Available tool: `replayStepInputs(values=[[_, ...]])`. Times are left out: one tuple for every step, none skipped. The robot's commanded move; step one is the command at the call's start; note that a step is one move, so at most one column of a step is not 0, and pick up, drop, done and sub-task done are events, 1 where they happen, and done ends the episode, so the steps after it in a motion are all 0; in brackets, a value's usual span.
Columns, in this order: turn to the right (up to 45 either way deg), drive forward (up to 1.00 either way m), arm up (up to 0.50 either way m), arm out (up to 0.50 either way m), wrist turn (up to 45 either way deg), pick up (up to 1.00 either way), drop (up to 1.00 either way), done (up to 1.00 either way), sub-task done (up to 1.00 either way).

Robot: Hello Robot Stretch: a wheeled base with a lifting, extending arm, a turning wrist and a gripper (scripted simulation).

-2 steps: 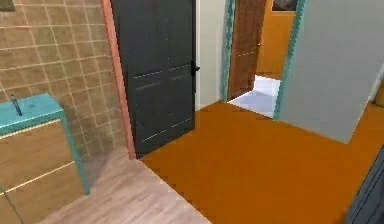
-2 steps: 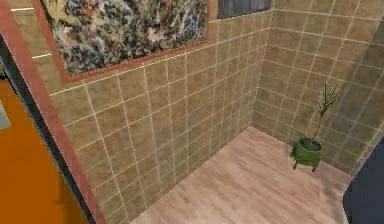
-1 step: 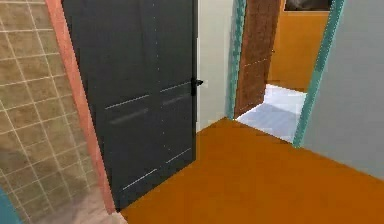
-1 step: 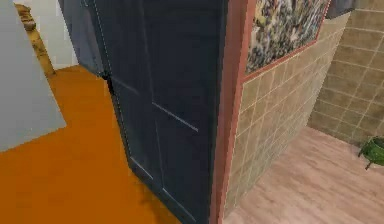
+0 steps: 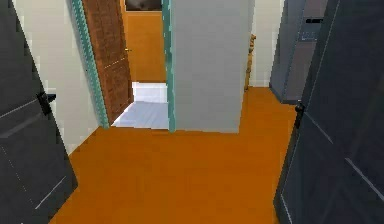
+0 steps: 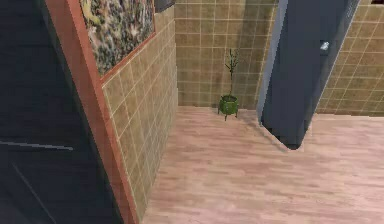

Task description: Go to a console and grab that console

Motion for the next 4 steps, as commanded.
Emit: replayStepInputs(values=[[0.0,0.20,0.00,0.00,0.0,0.00,0.00,0.00,0.00],[9.0,0.00,0.00,0.00,0.0,0.00,0.00,0.00,0.00],[0.0,1.00,0.00,0.00,0.0,0.00,0.00,0.00,0.00],[3.0,0.00,0.00,0.00,0.0,0.00,0.00,0.00,0.00]])
